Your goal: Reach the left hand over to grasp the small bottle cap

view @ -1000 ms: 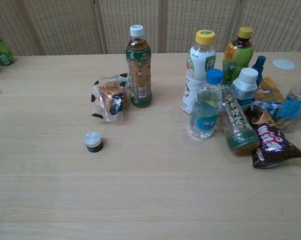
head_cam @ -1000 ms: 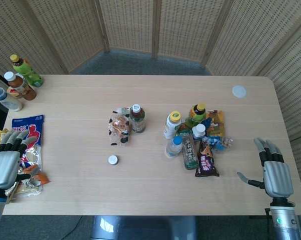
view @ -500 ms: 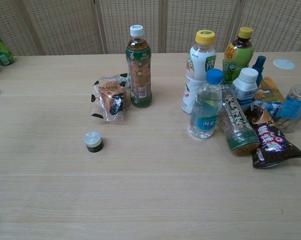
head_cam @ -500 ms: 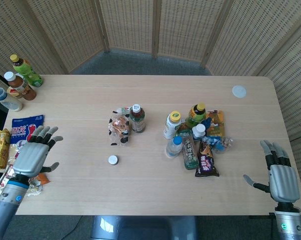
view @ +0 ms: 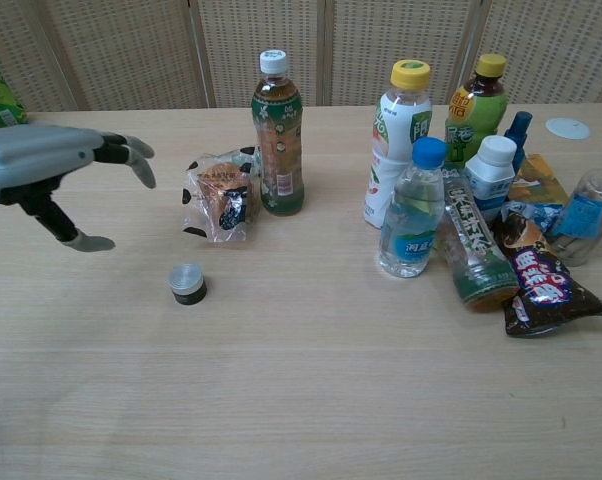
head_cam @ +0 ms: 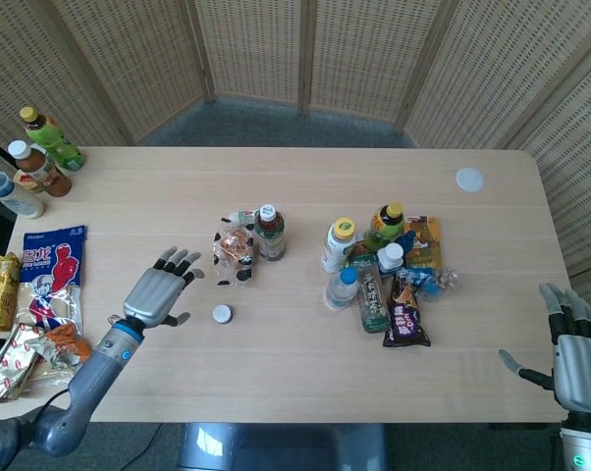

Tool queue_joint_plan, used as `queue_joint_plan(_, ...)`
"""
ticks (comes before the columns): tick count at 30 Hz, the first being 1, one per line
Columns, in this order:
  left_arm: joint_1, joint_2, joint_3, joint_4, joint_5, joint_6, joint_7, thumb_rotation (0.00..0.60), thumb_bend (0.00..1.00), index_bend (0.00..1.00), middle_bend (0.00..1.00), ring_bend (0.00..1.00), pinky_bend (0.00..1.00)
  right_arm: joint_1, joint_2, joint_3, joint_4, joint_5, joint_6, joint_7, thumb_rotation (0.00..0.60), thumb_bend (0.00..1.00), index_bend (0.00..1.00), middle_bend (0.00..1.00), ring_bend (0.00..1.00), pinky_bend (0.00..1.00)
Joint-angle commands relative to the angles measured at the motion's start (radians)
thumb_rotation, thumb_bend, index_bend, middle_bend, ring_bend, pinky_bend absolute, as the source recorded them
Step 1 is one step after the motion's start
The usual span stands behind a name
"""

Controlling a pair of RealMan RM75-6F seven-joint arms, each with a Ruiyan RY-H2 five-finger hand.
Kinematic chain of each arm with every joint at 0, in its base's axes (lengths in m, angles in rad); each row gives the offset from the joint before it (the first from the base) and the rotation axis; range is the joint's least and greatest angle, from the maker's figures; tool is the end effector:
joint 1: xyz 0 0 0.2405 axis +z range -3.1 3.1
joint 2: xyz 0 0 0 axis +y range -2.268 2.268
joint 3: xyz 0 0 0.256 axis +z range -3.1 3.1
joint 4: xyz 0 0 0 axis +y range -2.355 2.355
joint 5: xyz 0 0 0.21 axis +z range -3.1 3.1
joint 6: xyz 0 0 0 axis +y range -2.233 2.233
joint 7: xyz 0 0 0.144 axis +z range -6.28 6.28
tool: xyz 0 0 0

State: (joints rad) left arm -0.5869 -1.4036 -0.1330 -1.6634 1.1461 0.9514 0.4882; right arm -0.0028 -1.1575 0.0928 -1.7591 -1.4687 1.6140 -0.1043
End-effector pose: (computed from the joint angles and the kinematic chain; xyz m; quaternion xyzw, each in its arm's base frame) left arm -0.1858 0.2980 0.0105 -0.7680 -0.3687 -0.3036 0.4266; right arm -0.2890 -0.1605 0.1609 0.5184 -0.3959 0.4256 0.6272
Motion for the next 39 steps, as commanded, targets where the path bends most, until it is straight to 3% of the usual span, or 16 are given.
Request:
queue_joint_plan(1, -0.039, -0.05, 0.003, 0.044, -0.029, -0.034, 0.026, 0.6, 0.27, 0.27, 0.01, 0.0, 0.0, -0.007, 0.007, 0.001, -0.002, 0.002, 0.006, 0.005, 0.522, 0.15, 0.0, 0.0, 0.0, 0.0)
queue_joint_plan(15, -0.11, -0.218, 0.045, 0.193, -0.078, -0.087, 0.047, 0.6, 0.27, 0.31, 0.01, 0.0, 0.0, -0.035, 0.023, 0.001, 0.002, 0.011, 0.026, 0.023, 0.523, 0.15, 0.0, 0.0, 0.0, 0.0)
queue_joint_plan(25, -0.123, -0.257, 0.06, 0.26, -0.092, -0.098, 0.026, 0.6, 0.27, 0.32, 0.01, 0.0, 0.0, -0.046, 0.027, 0.001, -0.005, 0.013, 0.032, 0.014, 0.523, 0.15, 0.0, 0.0, 0.0, 0.0)
queue_joint_plan(33, -0.134, -0.296, 0.06, 0.313, -0.078, -0.102, -0.007, 0.6, 0.27, 0.42, 0.06, 0.0, 0.0, -0.053, 0.031, 0.004, -0.007, 0.017, 0.036, 0.011, 0.526, 0.15, 0.0, 0.0, 0.0, 0.0)
queue_joint_plan(39, -0.131, -0.29, 0.059, 0.32, -0.075, -0.094, -0.023, 0.6, 0.27, 0.42, 0.07, 0.0, 0.0, -0.059, 0.033, 0.006, -0.006, 0.02, 0.04, 0.014, 0.523, 0.15, 0.0, 0.0, 0.0, 0.0)
